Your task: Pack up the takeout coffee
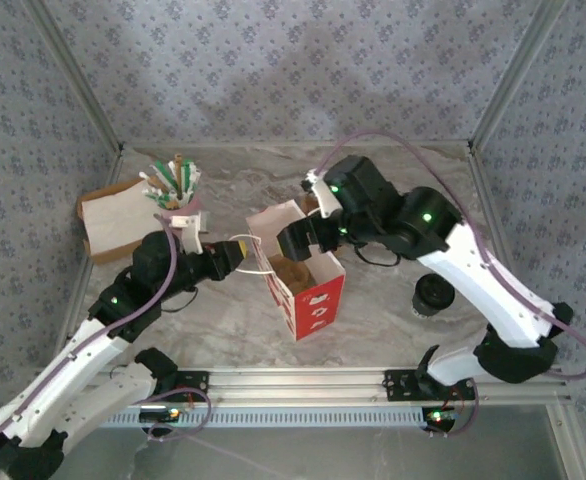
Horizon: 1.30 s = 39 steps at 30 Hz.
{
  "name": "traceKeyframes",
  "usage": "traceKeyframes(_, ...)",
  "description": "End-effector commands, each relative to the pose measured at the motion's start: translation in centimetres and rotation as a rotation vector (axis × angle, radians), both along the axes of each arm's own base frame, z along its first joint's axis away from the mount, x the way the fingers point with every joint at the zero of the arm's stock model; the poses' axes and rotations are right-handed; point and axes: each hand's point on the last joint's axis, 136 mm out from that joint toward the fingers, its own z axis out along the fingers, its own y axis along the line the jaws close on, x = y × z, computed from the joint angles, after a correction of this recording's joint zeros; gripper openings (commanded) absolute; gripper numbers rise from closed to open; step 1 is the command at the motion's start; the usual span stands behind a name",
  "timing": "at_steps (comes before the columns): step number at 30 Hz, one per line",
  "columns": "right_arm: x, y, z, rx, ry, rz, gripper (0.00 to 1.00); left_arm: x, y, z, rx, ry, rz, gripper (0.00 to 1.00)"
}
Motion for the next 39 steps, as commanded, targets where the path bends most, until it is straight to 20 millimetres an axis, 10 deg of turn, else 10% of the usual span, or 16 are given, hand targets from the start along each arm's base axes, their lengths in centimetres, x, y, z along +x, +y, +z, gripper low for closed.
traceKeyframes(1, 0.1, -2.8, 0.8, -0.011, -0.070, -0.049, 1.00, -0.2, -0.2, 3.7, -0.053, -0.062, -0.032, 0.44)
traceKeyframes(10, 0.1, -10.0, -2.8, 0.029, -0.025, -0.208, 1.00, -3.1, 2.2, 7.7, -0.039, -0.102, -0.023, 0.99)
traceKeyframes(14, -0.6, -12.3, -6.0, 0.026, 0.042, -0.265, 1.00, -4.3, 4.8, 7.5, 0.008, -0.099, 0.052, 0.99)
traceKeyframes(23, -2.7, -14.5, -13.7, 0.010, 0.228, -0.339, 0.89, -5.9, 10.2, -1.9, 0.165, 0.141, 0.276, 0.89)
traceKeyframes(32, -3.1, -13.3, -19.4, 0.033, 0.380, -0.353, 0.60, -4.8, 5.3, -8.9, -0.006, 0.316, 0.176, 0.50)
traceKeyframes(39, -5.2, -10.4, -22.9, 0.044, 0.460, -0.255, 0.55, -3.6, 1.8, -11.7, -0.035, 0.372, 0.115, 0.44)
